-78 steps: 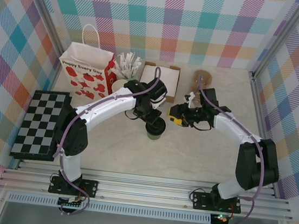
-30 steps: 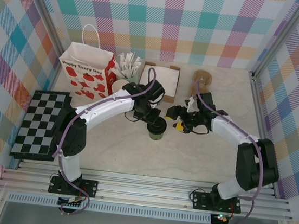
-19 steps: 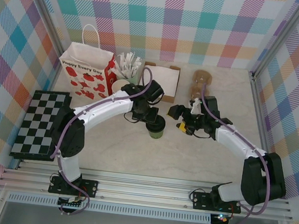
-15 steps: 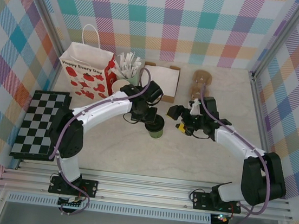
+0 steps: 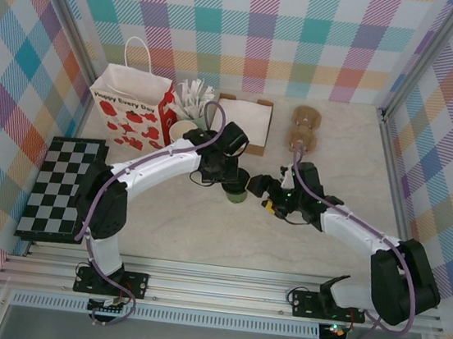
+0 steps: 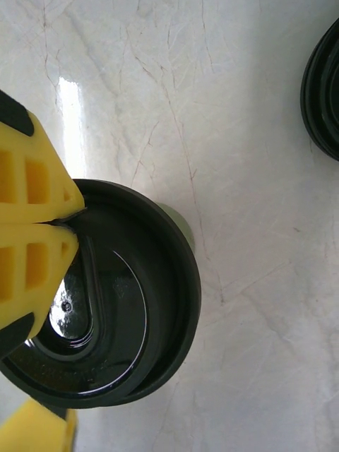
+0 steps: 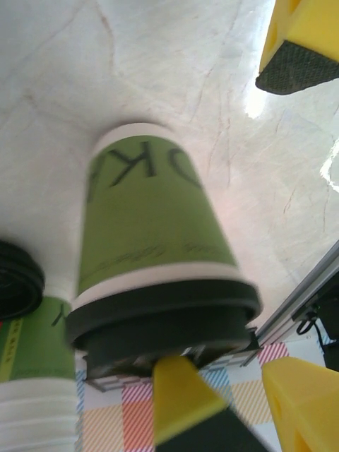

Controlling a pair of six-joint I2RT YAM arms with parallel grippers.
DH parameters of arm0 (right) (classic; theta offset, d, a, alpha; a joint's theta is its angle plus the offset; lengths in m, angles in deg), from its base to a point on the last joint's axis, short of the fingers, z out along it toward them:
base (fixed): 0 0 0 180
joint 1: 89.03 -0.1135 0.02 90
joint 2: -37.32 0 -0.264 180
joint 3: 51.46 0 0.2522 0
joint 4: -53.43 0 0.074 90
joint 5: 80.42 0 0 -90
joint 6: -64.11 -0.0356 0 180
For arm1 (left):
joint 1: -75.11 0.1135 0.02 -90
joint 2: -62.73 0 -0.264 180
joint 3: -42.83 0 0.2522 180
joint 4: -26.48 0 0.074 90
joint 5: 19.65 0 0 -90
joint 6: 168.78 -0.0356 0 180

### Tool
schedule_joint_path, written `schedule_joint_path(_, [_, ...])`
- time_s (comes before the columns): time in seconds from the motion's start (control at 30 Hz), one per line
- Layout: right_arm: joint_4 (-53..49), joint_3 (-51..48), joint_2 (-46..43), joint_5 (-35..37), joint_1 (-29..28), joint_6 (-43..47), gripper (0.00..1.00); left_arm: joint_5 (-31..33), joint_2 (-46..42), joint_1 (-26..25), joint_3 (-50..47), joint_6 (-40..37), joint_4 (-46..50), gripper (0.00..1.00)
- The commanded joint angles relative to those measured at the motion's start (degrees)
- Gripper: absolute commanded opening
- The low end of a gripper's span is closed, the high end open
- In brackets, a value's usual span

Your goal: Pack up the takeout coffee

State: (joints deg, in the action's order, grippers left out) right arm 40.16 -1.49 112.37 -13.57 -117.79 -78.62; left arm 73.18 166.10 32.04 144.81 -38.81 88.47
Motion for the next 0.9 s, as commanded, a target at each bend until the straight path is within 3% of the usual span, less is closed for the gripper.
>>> schedule_joint_path(0.0, [7.03, -3.76, -2.32, 4.62, -2.45, -4.65, 0.98, 3.69, 1.95, -1.11, -0.99, 2.56, 2.09, 0.00])
schedule_joint_path(0.13, [12.23, -6.59, -3.34, 6.83, -3.94, -4.96, 0.98, 8.84, 2.36, -1.45, -0.72, 7.34, 5.11, 0.00])
schedule_joint_path(0.5, [19.23, -7.42, 0.09, 6.91, -6.67, -2.75, 0.97, 6.68, 3.22, -1.43, -0.80, 13.44, 4.39, 0.00])
schedule_joint_path(0.87, [27.09, -7.02, 6.14, 8.21, -6.67, -3.34, 0.94, 7.04, 4.43, -1.58, 1.59, 12.89, 7.04, 0.00])
